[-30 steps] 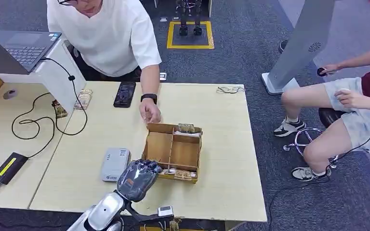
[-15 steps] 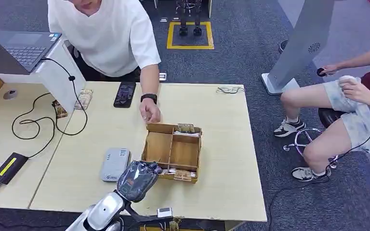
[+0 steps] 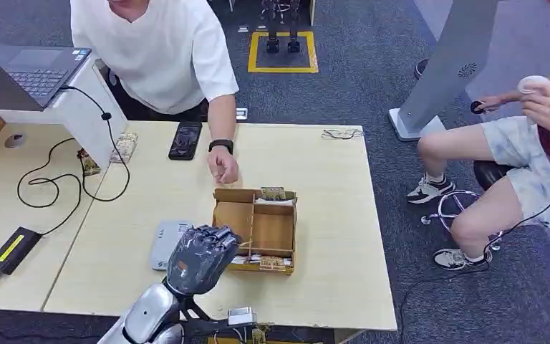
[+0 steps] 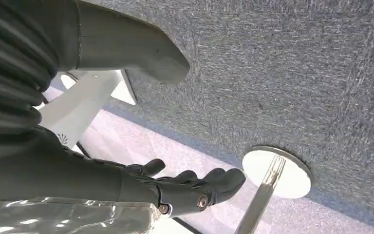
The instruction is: Pass the card to the sensor for recognition and then transmit it.
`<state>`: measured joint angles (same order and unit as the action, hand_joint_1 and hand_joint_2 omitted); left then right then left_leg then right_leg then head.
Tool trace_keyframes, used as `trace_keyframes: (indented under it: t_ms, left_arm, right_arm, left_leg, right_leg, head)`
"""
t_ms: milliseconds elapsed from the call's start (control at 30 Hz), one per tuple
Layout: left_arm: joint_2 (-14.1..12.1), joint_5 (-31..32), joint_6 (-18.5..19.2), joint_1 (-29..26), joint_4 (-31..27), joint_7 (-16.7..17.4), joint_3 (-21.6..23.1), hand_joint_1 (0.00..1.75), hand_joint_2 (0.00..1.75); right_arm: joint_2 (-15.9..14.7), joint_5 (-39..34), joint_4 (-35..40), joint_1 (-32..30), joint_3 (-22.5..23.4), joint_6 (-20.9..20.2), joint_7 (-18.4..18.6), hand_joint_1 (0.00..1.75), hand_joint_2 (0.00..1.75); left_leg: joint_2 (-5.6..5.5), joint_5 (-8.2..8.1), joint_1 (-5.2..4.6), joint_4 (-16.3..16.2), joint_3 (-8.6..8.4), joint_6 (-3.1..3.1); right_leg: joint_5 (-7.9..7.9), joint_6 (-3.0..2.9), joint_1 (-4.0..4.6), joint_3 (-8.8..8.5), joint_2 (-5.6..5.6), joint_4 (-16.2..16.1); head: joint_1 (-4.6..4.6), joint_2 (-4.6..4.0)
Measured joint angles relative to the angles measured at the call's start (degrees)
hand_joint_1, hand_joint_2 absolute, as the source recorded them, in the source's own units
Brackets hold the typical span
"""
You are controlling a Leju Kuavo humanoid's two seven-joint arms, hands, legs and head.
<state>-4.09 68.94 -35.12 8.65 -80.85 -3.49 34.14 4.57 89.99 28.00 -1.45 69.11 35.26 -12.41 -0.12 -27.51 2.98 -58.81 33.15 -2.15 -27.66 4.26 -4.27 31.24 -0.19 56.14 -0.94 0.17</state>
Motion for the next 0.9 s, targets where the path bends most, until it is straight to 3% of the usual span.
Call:
trace_keyframes:
  t_ms: [133,433,633,900]
  left_arm:
    - [1.5,-4.7,-3.5,1.9,-2.4,-1.5,-2.0,1.75,1.75]
    - [3.1,-7.3,-3.8,4.9,-4.0,-2.1,-4.5,1.75,1.75]
    - [4.3,-10.6,-0.6,10.1,-3.4,-1.3,-5.2,1.75,1.75]
    - [6.5,-12.8,3.3,17.1,1.6,1.2,-6.1,1.75,1.75]
  right_arm:
    - [0.0,0.0,-0.5,0.2,0.0,0.9,-0.2,0.0,1.75]
    - [0.0,0.0,-2.1,0.6,0.0,2.1,-0.3,0.0,1.75]
    - [-0.6,0.0,-3.8,1.3,-0.4,3.0,0.2,0.0,1.75]
    - [-1.8,0.0,-6.8,2.4,-1.6,3.7,0.8,0.0,1.75]
  left_leg:
    - [-0.01,0.01,0.0,0.0,0.0,0.0]
    - [-0.01,0.01,0.0,0.0,0.01,0.0]
    - [-0.01,0.03,0.0,0.0,0.02,0.01]
    - [-0.01,0.08,0.0,0.0,0.02,0.01]
  right_leg:
    - [0.01,0.0,0.0,-0.03,0.0,0.0]
    - [0.02,0.0,0.0,0.01,0.0,0.0]
    - [0.04,0.0,0.0,0.0,0.0,0.0]
    - [0.11,-0.03,0.0,0.01,0.01,0.0]
  head:
    - [0.0,0.0]
    - [0.0,0.0]
    - [0.0,0.0]
    - [0.0,0.0]
